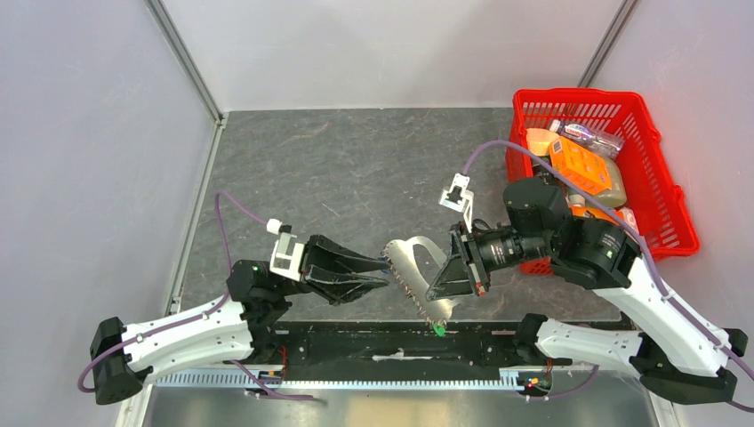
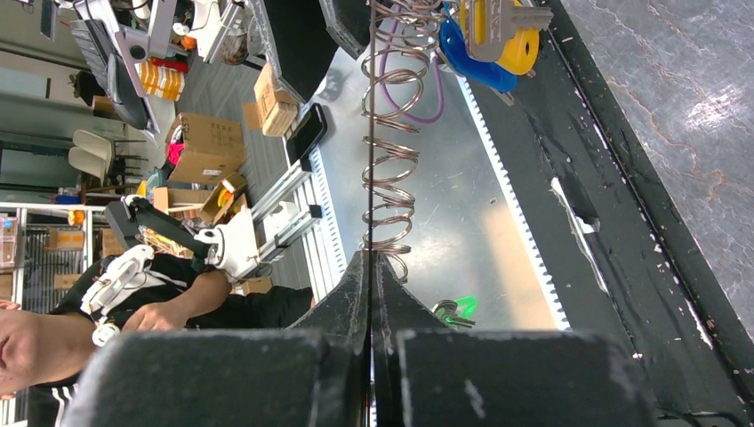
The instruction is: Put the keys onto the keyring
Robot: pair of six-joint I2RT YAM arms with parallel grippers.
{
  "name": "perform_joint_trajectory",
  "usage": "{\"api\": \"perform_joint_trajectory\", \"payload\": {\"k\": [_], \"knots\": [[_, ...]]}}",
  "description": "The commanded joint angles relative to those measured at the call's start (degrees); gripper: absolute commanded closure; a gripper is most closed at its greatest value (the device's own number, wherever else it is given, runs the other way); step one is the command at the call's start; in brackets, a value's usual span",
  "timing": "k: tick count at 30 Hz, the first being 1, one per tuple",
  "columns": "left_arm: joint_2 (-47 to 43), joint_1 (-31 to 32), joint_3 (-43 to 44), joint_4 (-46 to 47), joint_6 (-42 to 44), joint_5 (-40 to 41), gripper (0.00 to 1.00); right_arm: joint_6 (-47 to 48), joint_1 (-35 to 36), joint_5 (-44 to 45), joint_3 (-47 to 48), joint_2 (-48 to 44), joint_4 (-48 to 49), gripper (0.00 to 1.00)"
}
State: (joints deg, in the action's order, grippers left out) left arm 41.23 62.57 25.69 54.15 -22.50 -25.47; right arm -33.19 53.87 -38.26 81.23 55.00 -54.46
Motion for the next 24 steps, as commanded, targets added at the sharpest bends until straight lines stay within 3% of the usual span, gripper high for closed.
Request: {"api": "perform_joint_trajectory", "payload": {"k": [1,24], "knots": [[-0.09,0.27,1.37,1.23,1.18,2.11,0.60,0.24,-0.10,-0.24,0.24,-1.39,3.30,1.00],[0.40,0.27,-0.39,0.87,1.15,3.85,0.60,0.17,-0.08,0.18,0.16,-1.63,3.40,1.00]]}}
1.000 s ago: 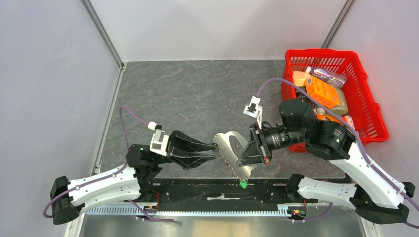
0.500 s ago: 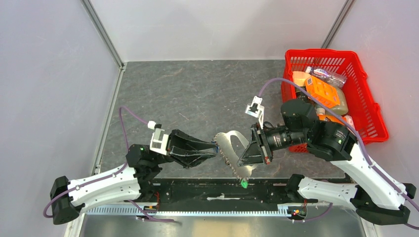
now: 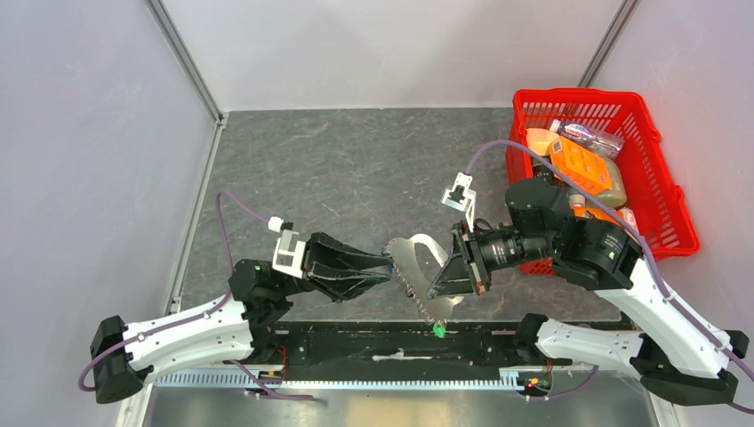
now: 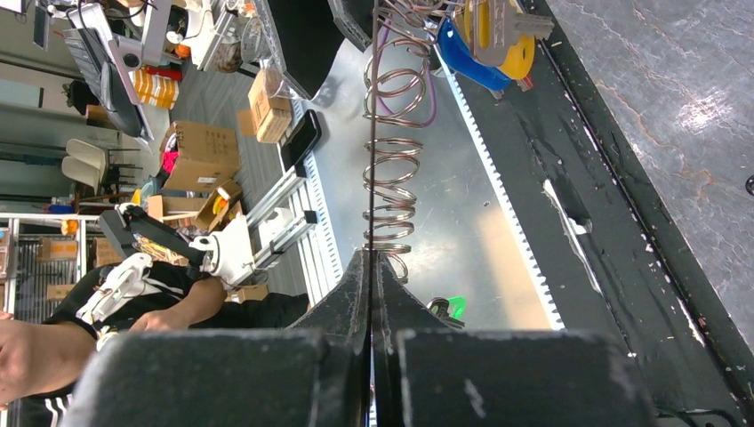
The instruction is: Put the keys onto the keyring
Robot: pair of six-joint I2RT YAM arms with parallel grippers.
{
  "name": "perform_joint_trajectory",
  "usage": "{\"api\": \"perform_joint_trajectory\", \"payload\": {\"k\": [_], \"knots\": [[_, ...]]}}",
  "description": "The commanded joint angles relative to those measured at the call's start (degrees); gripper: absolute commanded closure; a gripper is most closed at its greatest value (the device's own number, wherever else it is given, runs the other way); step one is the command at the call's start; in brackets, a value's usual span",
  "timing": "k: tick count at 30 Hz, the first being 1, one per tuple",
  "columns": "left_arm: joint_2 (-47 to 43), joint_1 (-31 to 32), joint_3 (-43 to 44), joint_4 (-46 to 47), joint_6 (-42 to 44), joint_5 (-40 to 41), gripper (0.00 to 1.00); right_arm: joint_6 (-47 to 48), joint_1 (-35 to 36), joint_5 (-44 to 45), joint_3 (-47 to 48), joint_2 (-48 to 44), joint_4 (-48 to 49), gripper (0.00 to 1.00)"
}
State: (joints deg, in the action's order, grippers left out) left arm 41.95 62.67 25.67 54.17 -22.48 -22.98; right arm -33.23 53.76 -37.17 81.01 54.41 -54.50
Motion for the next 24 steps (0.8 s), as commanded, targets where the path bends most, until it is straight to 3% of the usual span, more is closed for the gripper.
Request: {"api": "perform_joint_trajectory", "payload": {"k": [1,24], "knots": [[-0.52,0.15,-0.62,0.77,1.12,1.44,0.60,0.29,0.03,-0.89,0.46,-0.90,3.44,1.00],[-0.83,0.09,-1.48,-0.91,2.67,2.58,0.60,0.41,0.03,-0.89,1.43,-0.03,3.37,1.00]]}}
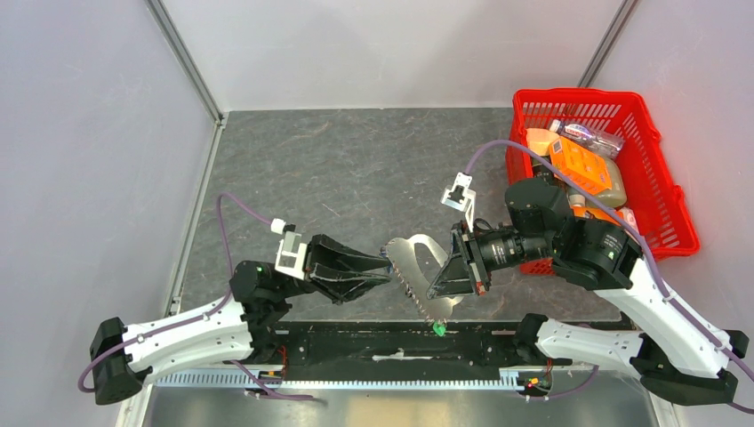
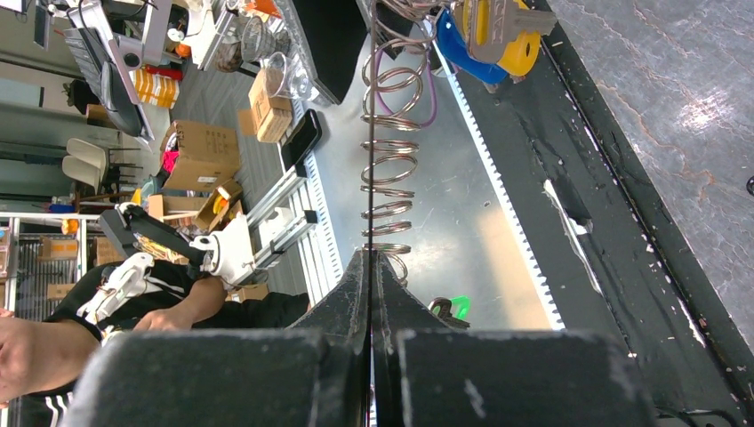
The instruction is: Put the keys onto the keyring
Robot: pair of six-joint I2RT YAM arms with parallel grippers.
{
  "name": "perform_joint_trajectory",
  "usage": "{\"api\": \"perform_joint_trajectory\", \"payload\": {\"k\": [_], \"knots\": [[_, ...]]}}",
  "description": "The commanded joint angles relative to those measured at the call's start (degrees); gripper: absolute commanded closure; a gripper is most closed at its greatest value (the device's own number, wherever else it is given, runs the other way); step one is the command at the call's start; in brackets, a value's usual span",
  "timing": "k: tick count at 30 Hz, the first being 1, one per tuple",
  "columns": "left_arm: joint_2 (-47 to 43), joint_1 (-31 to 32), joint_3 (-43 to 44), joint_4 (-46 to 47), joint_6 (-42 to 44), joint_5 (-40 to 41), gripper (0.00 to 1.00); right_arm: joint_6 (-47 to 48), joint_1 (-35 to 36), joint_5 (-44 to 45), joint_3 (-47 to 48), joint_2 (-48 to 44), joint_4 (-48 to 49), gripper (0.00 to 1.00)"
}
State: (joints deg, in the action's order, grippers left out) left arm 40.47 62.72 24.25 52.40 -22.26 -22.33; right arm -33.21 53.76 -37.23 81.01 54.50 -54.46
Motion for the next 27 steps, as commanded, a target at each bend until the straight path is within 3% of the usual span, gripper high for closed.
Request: {"api": "perform_joint_trajectory", "payload": {"k": [1,27], "knots": [[0.85,0.12,0.13,0.94,2.44,1.98,0.60,0.34,0.04,-0.82,1.43,-0.09,3.30,1.00],[4.27,0.10,1.28,3.03,2.86,2.11,0.61,0.32,0.03,-1.22,0.37,-1.07,3.57,1.00]]}}
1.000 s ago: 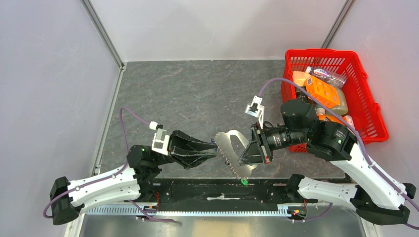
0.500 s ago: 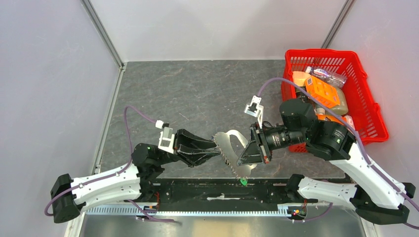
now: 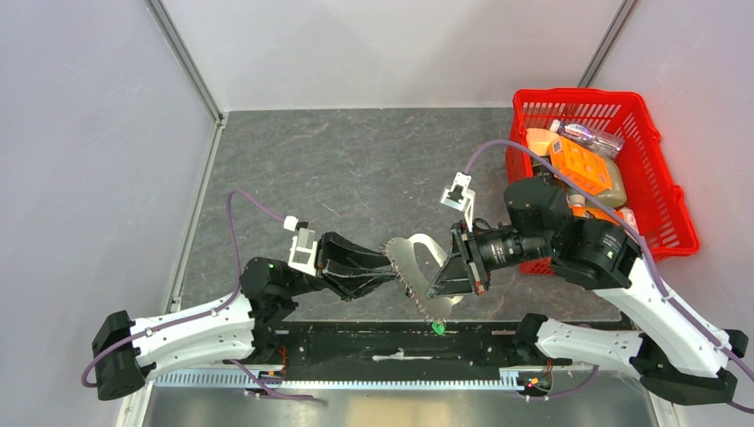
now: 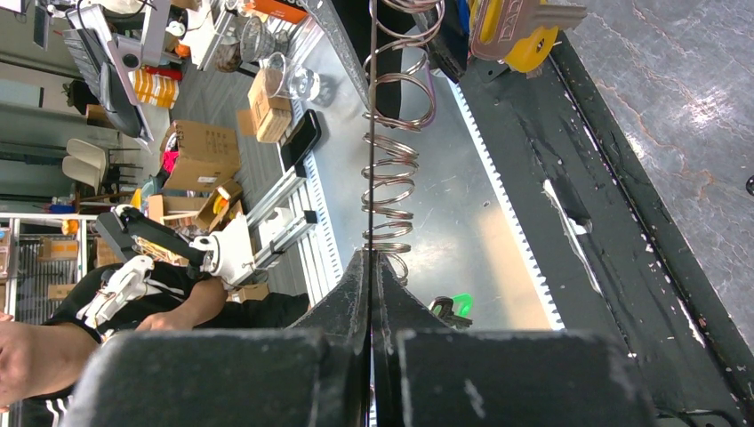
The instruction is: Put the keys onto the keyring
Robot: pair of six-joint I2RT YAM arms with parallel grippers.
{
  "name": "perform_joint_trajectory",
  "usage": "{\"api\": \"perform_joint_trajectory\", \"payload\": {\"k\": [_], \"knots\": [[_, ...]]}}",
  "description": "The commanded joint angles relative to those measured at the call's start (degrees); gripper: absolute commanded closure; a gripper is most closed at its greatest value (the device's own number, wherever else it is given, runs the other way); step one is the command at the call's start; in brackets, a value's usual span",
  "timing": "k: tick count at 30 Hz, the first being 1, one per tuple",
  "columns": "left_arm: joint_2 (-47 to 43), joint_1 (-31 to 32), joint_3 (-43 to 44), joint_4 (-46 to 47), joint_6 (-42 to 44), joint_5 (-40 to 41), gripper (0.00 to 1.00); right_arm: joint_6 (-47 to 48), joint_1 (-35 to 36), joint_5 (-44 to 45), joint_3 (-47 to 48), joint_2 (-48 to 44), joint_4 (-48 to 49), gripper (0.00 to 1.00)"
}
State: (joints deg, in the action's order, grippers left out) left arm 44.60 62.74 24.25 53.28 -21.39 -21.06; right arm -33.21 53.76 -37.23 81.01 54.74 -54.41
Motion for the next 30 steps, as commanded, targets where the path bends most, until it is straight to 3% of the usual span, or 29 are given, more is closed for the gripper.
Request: {"api": "perform_joint_trajectory", "payload": {"k": [1,12,17,30], "knots": [[0.17,0.07,1.32,2.18,1.98,0.84,0.61,0.29,0.03,-1.26,0.29,-1.41,3.54,1.00],[-1.09,0.06,1.24,1.66,2.08,0.77,0.79,0.08,0.03,-1.18,-0.15,-1.83,3.75,1.00],[-2.08,0.07,1.19,1.46,2.14,1.01,0.78,-0.03,-0.03,-1.39,0.11,-1.49,3.62,1.00],[-2.55,0.06,1.02,0.84,2.31,1.35,0.65,-0.11,0.03,-1.35,-0.50,-1.29,4.49,1.00]]}}
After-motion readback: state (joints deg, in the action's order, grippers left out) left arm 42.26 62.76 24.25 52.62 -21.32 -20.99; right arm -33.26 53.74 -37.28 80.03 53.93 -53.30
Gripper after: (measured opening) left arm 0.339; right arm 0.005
